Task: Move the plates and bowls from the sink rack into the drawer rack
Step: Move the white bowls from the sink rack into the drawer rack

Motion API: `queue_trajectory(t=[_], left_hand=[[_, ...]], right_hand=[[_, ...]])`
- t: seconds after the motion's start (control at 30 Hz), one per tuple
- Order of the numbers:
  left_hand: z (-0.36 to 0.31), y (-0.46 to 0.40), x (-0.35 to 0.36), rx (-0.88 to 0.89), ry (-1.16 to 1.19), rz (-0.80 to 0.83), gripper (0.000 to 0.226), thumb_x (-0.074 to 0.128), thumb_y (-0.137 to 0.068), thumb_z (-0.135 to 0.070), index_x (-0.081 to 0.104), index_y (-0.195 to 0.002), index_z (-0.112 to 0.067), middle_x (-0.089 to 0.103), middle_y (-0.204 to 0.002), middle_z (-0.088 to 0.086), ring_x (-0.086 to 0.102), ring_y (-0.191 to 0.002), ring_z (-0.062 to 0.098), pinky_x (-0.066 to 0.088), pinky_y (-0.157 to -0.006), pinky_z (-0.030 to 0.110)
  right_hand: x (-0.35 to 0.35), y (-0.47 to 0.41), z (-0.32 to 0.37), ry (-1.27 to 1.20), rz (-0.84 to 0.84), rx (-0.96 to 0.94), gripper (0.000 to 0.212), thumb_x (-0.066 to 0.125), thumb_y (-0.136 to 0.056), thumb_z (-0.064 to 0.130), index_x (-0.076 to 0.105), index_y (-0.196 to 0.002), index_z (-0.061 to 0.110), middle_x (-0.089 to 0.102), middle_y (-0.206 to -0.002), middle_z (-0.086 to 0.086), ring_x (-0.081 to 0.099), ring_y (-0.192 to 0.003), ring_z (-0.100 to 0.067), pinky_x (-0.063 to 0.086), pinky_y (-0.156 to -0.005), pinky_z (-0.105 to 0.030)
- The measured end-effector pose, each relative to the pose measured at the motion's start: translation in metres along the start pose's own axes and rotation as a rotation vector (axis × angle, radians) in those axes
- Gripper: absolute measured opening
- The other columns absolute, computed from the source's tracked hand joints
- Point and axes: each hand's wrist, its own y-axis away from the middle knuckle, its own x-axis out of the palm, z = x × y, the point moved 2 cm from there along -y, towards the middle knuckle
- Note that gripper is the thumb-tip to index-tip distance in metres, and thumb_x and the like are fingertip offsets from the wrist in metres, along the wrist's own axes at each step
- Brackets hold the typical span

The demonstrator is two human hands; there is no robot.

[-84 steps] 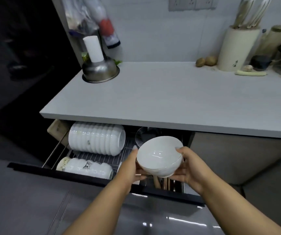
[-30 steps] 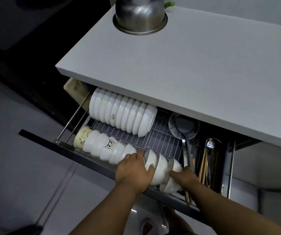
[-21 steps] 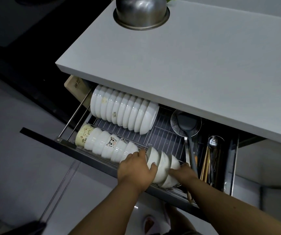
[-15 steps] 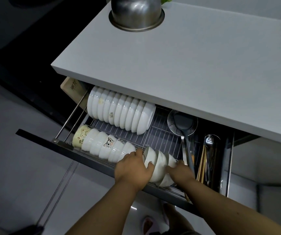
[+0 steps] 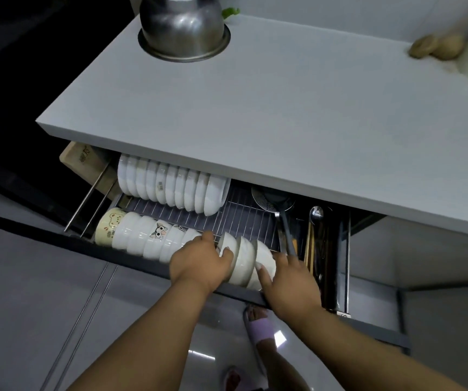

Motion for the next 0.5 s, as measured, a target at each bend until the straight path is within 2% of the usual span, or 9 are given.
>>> queue_trajectory(t=[0.17,0.23,0.33,0.43,0.5], left_hand=[[-0.007,-0.014,-0.002,0.034,0.049,-0.095,0.047,0.042,-0.089,-0.044,0.049,-0.129,-0.019,0.059,-0.124,0.003,0.052,-0.115,0.023,0.045,-0.087,0.036],[-0.009,-0.017,-0.003,0.095,0.091,-0.178,0.052,0.040,-0.088,-0.042,0.048,-0.132,-0.014,0.056,-0.129,0.006,0.045,-0.123,0.023,0.041,-0.094,0.036],[-0.015,-0.023,-0.007,0.198,0.083,-0.284,0.072,0.026,-0.080,-0.050,0.044,-0.138,-0.011,0.048,-0.140,0.007,0.037,-0.133,0.025,0.028,-0.111,0.039],[-0.019,-0.032,-0.009,0.270,0.039,-0.261,0.083,0.021,-0.081,-0.061,0.031,-0.147,-0.012,0.030,-0.154,0.007,0.019,-0.143,0.025,0.007,-0.120,0.037],[-0.022,-0.038,-0.011,0.356,-0.030,-0.245,0.088,0.019,-0.084,-0.069,0.026,-0.149,-0.011,0.025,-0.156,0.008,0.013,-0.143,0.023,0.002,-0.119,0.034]], right_hand=[[-0.007,-0.016,0.004,0.060,-0.235,-0.142,0.052,0.033,-0.089,0.054,0.061,-0.106,0.013,0.063,-0.092,-0.008,0.061,-0.086,-0.027,0.051,-0.073,-0.038],[-0.011,-0.022,0.002,0.071,-0.287,-0.153,0.050,0.036,-0.089,0.052,0.061,-0.108,0.013,0.062,-0.092,-0.007,0.060,-0.085,-0.026,0.051,-0.076,-0.038],[-0.018,-0.032,0.001,0.079,-0.363,-0.163,0.050,0.039,-0.088,0.051,0.060,-0.110,0.013,0.060,-0.097,-0.008,0.058,-0.088,-0.026,0.049,-0.082,-0.038],[-0.023,-0.043,0.001,0.094,-0.378,-0.179,0.051,0.039,-0.088,0.051,0.059,-0.113,0.012,0.059,-0.106,-0.010,0.057,-0.096,-0.027,0.048,-0.088,-0.039],[-0.027,-0.053,-0.001,0.086,-0.396,-0.179,0.052,0.039,-0.088,0.051,0.059,-0.115,0.010,0.059,-0.111,-0.012,0.056,-0.102,-0.029,0.047,-0.091,-0.041]])
